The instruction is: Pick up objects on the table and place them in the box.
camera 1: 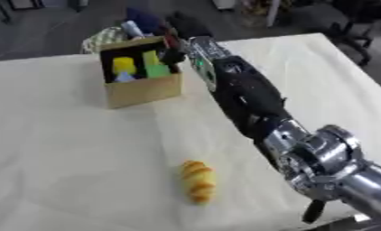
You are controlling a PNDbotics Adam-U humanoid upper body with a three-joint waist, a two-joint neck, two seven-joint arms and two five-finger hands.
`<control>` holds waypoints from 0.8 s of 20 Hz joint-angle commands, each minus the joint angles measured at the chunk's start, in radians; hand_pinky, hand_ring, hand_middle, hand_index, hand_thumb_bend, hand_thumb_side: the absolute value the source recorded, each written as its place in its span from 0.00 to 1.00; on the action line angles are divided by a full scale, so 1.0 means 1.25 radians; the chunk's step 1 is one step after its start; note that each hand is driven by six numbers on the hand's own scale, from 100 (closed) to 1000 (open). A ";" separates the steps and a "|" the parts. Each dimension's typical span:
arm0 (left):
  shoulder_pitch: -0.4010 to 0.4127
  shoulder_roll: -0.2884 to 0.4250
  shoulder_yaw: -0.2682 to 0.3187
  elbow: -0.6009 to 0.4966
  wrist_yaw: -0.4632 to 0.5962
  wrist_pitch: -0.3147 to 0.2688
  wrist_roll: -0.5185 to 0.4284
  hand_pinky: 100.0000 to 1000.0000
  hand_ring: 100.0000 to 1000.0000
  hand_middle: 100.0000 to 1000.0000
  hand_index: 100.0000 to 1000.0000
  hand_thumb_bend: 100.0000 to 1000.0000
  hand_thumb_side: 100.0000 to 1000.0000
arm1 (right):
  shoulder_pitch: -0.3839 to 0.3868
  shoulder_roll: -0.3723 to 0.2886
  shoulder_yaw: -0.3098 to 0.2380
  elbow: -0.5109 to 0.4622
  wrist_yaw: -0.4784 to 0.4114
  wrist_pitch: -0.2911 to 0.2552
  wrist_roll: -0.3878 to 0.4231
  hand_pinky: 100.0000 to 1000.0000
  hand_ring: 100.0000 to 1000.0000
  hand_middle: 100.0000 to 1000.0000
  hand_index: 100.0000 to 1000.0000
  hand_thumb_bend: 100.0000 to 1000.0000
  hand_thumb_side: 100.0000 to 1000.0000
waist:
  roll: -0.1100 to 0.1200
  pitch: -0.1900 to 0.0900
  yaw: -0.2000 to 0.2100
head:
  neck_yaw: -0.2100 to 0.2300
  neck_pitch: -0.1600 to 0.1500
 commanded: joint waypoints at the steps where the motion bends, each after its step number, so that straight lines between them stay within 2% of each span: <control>1: 0.004 0.009 0.012 -0.009 -0.005 0.000 0.004 0.67 0.61 0.58 0.82 0.00 0.76 | 0.003 -0.057 0.048 -0.110 -0.071 -0.107 0.051 0.78 0.84 0.96 1.00 0.11 0.39 | 0.004 -0.012 -0.015 | 0.014 0.006; 2: 0.008 0.011 0.015 -0.008 -0.006 0.001 0.008 0.67 0.61 0.58 0.82 0.00 0.76 | 0.018 -0.078 0.074 -0.157 -0.116 -0.151 0.077 0.77 0.83 0.93 1.00 0.10 0.36 | 0.002 -0.013 -0.025 | 0.019 0.009; 4: 0.015 0.015 0.023 -0.005 -0.008 0.002 0.015 0.67 0.60 0.58 0.82 0.00 0.76 | 0.060 -0.132 0.131 -0.271 -0.226 -0.230 0.140 0.77 0.82 0.89 1.00 0.07 0.37 | -0.002 -0.014 -0.045 | 0.030 0.014; 5: 0.017 0.017 0.026 -0.005 -0.009 0.002 0.019 0.67 0.60 0.58 0.82 0.00 0.76 | 0.088 -0.161 0.157 -0.334 -0.287 -0.255 0.172 0.77 0.82 0.88 1.00 0.05 0.39 | -0.004 -0.014 -0.054 | 0.034 0.016; 7: 0.019 0.019 0.030 -0.004 -0.011 0.003 0.024 0.67 0.60 0.58 0.82 0.00 0.76 | 0.149 -0.216 0.200 -0.453 -0.409 -0.273 0.237 0.76 0.81 0.85 1.00 0.01 0.44 | -0.008 -0.013 -0.069 | 0.039 0.017; 8: 0.020 0.020 0.031 -0.004 -0.012 0.003 0.025 0.67 0.60 0.58 0.82 0.00 0.77 | 0.184 -0.243 0.218 -0.510 -0.464 -0.278 0.270 0.76 0.81 0.83 1.00 0.10 0.39 | -0.010 -0.012 -0.076 | 0.042 0.018; 9: 0.020 0.022 0.032 -0.003 -0.012 0.004 0.027 0.67 0.60 0.58 0.82 0.00 0.77 | 0.220 -0.265 0.234 -0.562 -0.515 -0.279 0.302 0.75 0.80 0.84 1.00 0.00 0.48 | -0.012 -0.011 -0.081 | 0.045 0.019; 10: 0.021 0.023 0.033 -0.002 -0.013 0.004 0.027 0.67 0.60 0.58 0.82 0.00 0.77 | 0.252 -0.284 0.248 -0.607 -0.558 -0.277 0.336 0.76 0.81 0.84 1.00 0.00 0.51 | -0.014 -0.011 -0.086 | 0.046 0.021; 13: 0.022 0.025 0.034 0.000 -0.016 0.005 0.029 0.67 0.60 0.58 0.82 0.00 0.77 | 0.333 -0.311 0.280 -0.699 -0.629 -0.266 0.435 0.76 0.81 0.84 0.99 0.00 0.54 | -0.018 -0.012 -0.096 | 0.046 0.025; 16: 0.023 0.025 0.033 0.001 -0.018 0.006 0.028 0.67 0.60 0.58 0.82 0.00 0.77 | 0.385 -0.307 0.303 -0.730 -0.652 -0.254 0.496 0.76 0.81 0.83 0.99 0.00 0.56 | -0.019 -0.014 -0.098 | 0.043 0.025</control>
